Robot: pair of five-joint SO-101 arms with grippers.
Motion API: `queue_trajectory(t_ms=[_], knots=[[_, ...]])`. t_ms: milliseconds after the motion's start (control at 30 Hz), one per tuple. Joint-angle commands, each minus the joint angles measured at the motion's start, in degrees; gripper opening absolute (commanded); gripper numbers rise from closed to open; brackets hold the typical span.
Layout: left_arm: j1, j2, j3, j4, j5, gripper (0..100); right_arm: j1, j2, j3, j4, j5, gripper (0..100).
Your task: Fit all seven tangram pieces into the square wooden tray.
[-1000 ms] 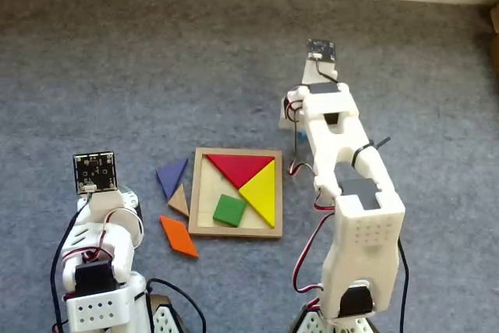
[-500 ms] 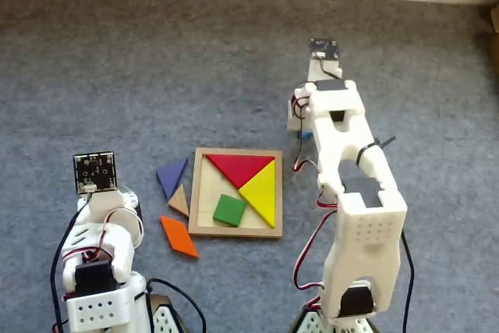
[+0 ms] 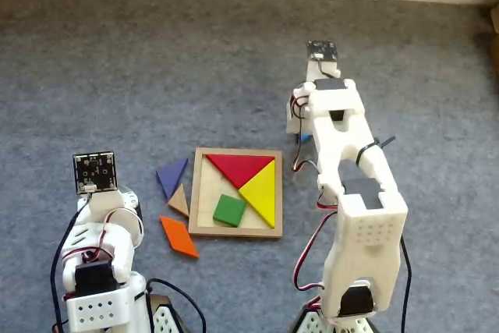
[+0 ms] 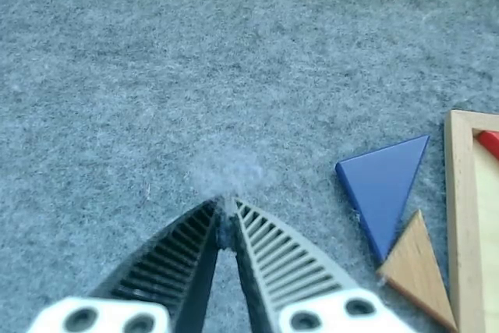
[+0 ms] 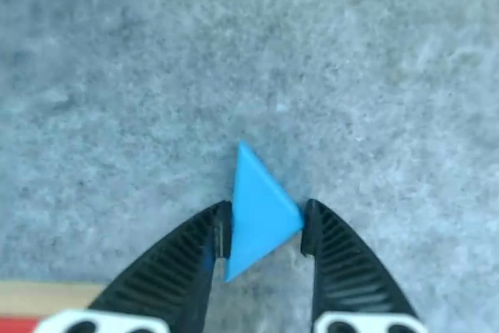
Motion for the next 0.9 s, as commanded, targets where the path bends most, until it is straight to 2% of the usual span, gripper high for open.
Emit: queue_trajectory(t_ms=[0,300,700,867], knots=[[-0.57,-0.48,1.10,-0.88,-0.62,1,0.04,-8.48,1.36,0.75,4.66,11.6],[-0.57,-0.48,1.10,-0.97,-0.62,1,-1.71,-22.11,13.76,0.40,11.16,11.6],[-0.48,-0.48,1.10,-0.97,-0.62,1,-8.04,-46.46,34.68,0.40,19.08,11.6],[-0.48,-0.48,1.10,-0.97,-0.62,1,-11.30,-56.22,43.38,0.40,25.14,11.6]])
